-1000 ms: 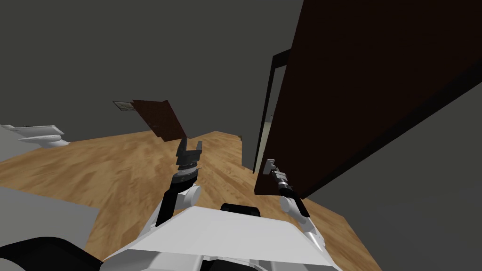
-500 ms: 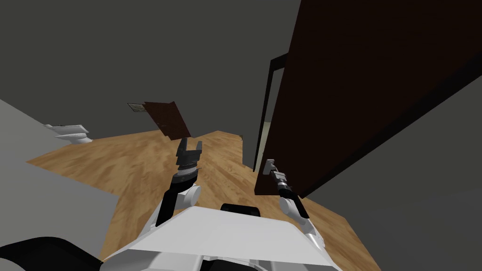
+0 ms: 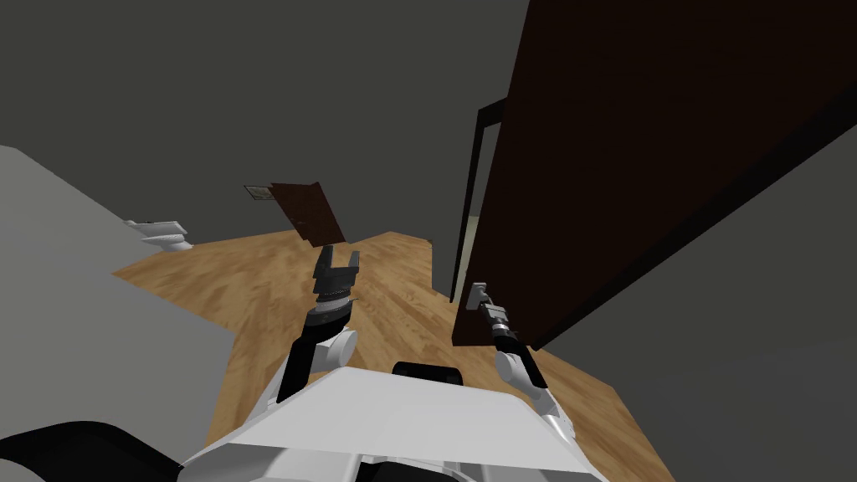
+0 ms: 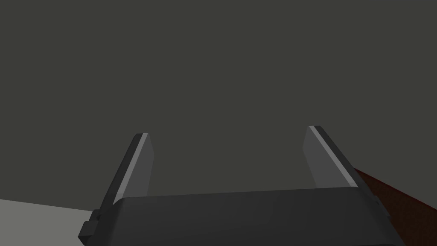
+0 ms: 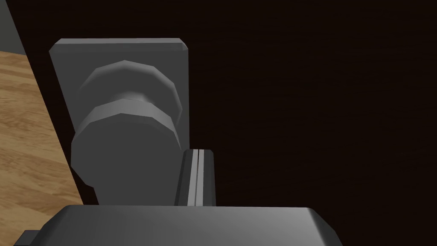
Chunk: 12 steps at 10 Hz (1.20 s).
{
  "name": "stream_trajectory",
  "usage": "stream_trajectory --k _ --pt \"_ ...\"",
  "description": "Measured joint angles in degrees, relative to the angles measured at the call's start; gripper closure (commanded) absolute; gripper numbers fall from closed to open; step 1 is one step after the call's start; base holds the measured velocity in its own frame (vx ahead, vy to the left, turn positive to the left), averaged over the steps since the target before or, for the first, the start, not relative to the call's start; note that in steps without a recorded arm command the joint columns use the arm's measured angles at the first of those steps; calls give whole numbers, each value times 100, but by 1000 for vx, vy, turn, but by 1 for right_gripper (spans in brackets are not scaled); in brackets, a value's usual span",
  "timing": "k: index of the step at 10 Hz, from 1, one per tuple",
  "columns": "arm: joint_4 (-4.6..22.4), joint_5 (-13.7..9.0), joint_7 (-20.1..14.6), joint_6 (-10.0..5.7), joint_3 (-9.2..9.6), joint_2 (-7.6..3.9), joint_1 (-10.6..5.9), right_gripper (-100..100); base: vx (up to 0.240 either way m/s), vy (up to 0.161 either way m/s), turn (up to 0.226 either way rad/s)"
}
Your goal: Pull the door open
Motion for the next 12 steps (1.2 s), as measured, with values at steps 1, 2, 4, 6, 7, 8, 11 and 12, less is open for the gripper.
stream_trajectory --k 1,2,4,6,7,8,11,12 --pt "9 -1 -10 -7 21 -15 -6 -100 -16 -16 10" --pt "27 3 -23 -27 41 -18 -3 -100 -16 -13 19" --pt "-50 6 -32 -59 64 -32 66 -100 -26 -24 30" --pt "-25 18 -52 -125 107 -30 45 -100 -38 -23 18" --pt "-54 18 -68 -154 128 -53 80 -100 -54 -28 21" --pt "-53 17 -73 -162 141 -49 75 -100 -63 -33 62" --pt "67 9 -103 -189 148 -80 11 -100 4 -17 -27" --pt "47 -64 -118 -100 67 -131 58 -100 83 94 -63"
